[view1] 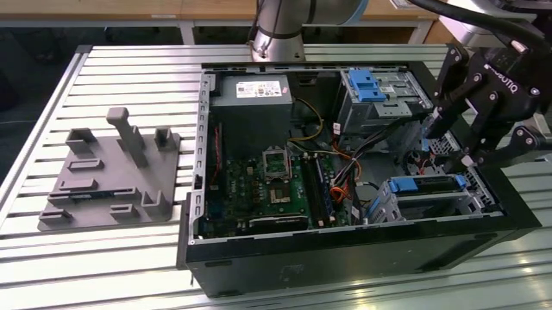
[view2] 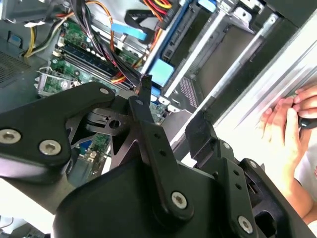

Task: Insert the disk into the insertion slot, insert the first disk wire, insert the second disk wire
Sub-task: 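Insert the first disk wire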

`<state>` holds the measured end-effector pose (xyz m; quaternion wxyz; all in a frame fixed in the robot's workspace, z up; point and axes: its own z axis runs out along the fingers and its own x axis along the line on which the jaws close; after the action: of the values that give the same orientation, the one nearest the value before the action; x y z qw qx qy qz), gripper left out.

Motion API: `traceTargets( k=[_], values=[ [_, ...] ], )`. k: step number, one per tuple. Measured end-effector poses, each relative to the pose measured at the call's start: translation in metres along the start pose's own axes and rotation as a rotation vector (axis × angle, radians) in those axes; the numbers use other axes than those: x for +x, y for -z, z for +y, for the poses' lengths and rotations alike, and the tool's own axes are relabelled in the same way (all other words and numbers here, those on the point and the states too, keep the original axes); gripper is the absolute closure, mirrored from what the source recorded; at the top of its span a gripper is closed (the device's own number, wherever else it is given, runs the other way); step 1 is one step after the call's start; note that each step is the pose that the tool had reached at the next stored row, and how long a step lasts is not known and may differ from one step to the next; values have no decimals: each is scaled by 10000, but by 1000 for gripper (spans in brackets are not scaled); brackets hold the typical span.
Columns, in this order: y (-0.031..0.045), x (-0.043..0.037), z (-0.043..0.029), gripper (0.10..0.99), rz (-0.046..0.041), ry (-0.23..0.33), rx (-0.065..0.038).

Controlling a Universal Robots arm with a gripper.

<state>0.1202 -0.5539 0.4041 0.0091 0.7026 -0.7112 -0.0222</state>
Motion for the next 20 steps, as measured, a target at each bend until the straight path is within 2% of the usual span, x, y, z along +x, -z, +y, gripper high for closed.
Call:
traceTargets(
  k=[5, 10, 15, 16, 20],
  values=[
    [-1, -147, -40, 529, 19, -2, 0],
    [-7, -277, -83, 529, 97, -6, 1],
    [-12, -406, -136, 529, 121, -6, 2],
    [-17, -421, -147, 529, 164, -8, -2],
    [-30, -435, -189, 529, 460, -22, -50]
  ],
)
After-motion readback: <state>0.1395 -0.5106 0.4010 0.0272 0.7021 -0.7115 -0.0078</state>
